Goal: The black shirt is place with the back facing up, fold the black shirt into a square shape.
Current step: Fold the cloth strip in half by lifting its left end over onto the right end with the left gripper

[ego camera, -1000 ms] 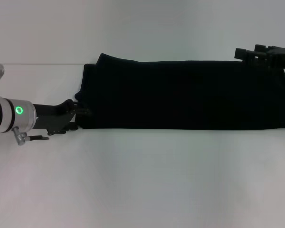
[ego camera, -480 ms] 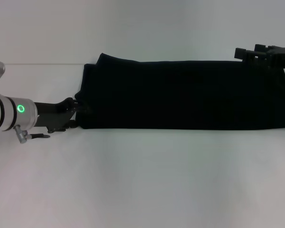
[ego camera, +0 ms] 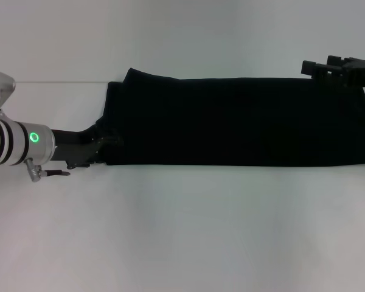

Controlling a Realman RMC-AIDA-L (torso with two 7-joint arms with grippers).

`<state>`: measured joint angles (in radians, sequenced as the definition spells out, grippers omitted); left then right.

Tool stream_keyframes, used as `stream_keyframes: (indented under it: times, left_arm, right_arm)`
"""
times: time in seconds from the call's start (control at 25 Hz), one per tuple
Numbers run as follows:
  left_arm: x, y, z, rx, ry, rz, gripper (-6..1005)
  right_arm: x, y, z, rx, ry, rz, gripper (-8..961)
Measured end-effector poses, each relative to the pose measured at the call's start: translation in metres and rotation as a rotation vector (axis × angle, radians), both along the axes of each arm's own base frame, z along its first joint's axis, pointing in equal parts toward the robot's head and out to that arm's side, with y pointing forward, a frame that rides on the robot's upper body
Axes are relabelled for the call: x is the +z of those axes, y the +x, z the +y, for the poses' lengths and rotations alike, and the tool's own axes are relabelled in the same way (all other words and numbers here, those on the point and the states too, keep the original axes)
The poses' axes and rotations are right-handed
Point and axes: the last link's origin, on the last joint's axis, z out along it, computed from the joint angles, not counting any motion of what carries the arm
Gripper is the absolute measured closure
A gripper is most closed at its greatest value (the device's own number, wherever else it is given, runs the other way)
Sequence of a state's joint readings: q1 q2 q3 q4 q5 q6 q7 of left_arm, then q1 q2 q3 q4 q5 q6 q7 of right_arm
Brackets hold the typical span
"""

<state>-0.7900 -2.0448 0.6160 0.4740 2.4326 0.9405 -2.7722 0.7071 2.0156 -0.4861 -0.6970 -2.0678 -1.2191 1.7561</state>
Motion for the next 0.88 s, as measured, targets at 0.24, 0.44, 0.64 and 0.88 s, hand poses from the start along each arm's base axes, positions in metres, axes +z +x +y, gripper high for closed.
stream_keyframes:
  times: [0.24, 0.44, 0.64, 0.88]
  left_arm:
    - [-0.0001, -0.0004, 0.0005, -0.002, 0.001, 0.009, 448]
    - [0.0003, -0.0007, 0.0007, -0.006, -0.001, 0.018, 460]
    - [0.0007, -0.0004, 0.0008, -0.043, -0.035, 0.075, 473]
    - [0.0008, -0.0002, 0.0014, -0.048, -0.044, 0.092, 615]
  right_arm:
    - [-0.0004, 0.0007, 0.0, -0.002, 0.0, 0.0, 70]
    - [-0.0002, 0.0008, 0.0001, -0.002, 0.0, -0.002, 70]
    - [0.0005, 0.0004, 0.0001, 0.001, 0.001, -0.002, 70]
    - [0.001, 0.0006, 0.0004, -0.001, 0.004, -0.003, 70]
